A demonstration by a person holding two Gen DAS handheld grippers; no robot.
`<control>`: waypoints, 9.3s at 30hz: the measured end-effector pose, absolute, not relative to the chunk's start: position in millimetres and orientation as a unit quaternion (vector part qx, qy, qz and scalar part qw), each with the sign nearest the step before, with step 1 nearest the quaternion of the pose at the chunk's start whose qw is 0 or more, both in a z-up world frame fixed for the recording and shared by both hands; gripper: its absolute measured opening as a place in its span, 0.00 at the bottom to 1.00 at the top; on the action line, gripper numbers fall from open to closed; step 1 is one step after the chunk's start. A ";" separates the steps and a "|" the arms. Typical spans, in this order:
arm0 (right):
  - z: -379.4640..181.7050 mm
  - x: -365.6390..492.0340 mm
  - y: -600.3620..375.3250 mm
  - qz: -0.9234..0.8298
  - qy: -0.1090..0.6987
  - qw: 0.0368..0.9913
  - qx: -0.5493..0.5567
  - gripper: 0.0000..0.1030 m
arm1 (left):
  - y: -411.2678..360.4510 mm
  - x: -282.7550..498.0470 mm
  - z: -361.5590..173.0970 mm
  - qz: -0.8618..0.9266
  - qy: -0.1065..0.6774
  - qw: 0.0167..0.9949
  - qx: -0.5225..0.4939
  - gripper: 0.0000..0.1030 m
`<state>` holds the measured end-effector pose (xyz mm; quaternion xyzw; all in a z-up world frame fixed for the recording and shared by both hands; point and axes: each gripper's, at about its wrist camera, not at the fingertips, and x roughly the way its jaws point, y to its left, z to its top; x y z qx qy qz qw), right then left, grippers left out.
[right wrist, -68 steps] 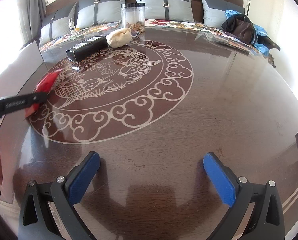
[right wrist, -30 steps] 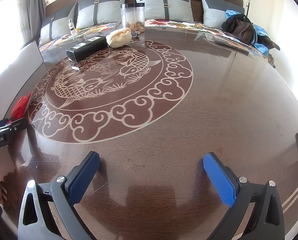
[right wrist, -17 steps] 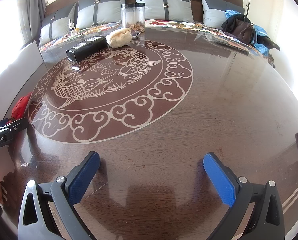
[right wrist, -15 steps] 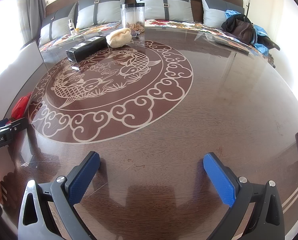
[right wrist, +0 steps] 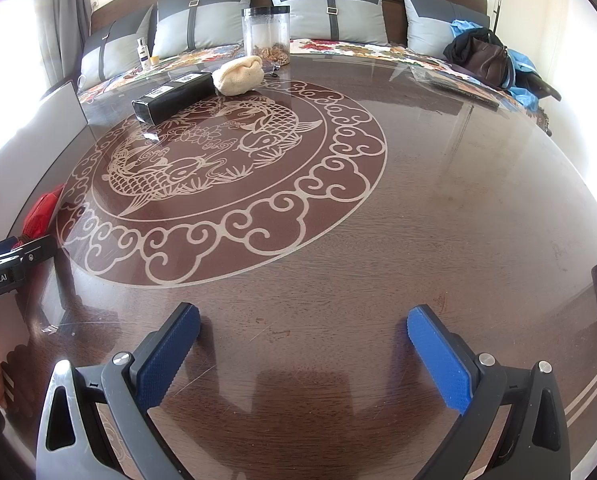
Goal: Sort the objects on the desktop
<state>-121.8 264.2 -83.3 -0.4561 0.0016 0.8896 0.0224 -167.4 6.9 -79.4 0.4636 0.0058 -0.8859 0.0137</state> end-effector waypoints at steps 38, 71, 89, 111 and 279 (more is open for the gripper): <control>-43.8 -249.6 215.0 0.859 0.160 -0.135 -0.467 1.00 | 6.4 -167.2 -79.7 -0.886 0.005 0.014 0.463 1.00; -76.5 -116.9 250.3 0.889 -0.058 -0.145 -0.431 0.68 | 6.5 -168.6 -80.2 -0.887 0.006 0.015 0.462 1.00; -83.7 -129.9 245.2 0.881 -0.067 -0.117 -0.453 1.00 | 5.2 -166.0 -78.9 -0.885 -0.020 -0.043 0.463 1.00; -83.6 -129.8 245.5 0.881 -0.068 -0.117 -0.454 1.00 | 5.3 -164.7 -79.7 -0.886 -0.019 -0.039 0.461 1.00; -65.0 -111.7 308.6 0.892 0.000 0.023 -0.451 1.00 | 75.4 -150.5 -77.5 -0.887 -0.024 -0.051 0.459 1.00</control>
